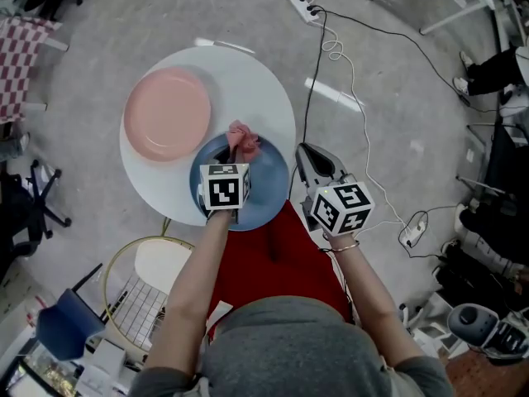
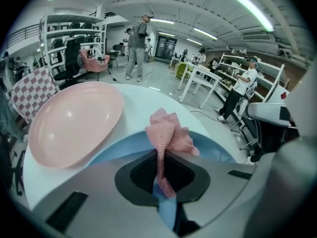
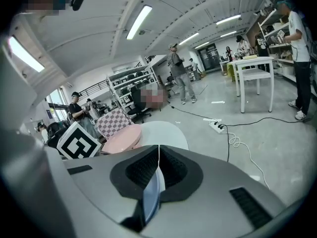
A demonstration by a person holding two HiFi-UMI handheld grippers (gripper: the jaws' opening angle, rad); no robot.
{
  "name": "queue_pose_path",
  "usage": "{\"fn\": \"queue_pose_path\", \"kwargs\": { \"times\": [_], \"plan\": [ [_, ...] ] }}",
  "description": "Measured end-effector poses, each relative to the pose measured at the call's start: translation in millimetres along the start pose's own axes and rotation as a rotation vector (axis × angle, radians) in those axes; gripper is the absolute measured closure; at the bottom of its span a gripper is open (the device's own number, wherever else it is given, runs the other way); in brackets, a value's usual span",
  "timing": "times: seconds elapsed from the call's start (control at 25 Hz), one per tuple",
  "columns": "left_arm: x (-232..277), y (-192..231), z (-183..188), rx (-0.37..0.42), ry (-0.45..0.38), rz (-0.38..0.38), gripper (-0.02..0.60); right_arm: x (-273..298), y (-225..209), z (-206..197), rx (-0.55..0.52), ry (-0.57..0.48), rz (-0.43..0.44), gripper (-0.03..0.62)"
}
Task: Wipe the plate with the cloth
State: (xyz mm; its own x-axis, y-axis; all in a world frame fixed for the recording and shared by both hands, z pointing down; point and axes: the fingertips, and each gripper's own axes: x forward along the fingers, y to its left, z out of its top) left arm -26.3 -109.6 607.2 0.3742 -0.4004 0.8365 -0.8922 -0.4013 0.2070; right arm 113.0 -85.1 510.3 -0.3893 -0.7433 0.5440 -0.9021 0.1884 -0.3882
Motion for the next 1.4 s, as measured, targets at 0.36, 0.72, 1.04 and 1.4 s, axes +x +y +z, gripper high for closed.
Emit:
{"fn": "queue_pose_path", "kwargs": {
  "times": [0.36,0.72,1.04,1.4],
  "plan": [
    [-21.7,45.3,-12.1,-0.113,0.024,0.156,0.552,32.8,31.8,5.6,-0.063,0.058,0.113,0.565],
    [-52.8,74.5,-24.9,-0.204,0.004,0.242,0.552,49.3,58.5,7.8,-0.117,0.085,0.184,0.565],
    [-88.0,93.8,-38.9,-0.224,-0.037,0.294,0.552,42.0,72.4,6.2,-0.140,0.072,0.197,0.565],
    [-98.7,49.0,-18.4,-0.135,-0.108,0.152,0.552,9.6,52.0,7.6,-0.102,0.015,0.108,0.565]
  ]
}}
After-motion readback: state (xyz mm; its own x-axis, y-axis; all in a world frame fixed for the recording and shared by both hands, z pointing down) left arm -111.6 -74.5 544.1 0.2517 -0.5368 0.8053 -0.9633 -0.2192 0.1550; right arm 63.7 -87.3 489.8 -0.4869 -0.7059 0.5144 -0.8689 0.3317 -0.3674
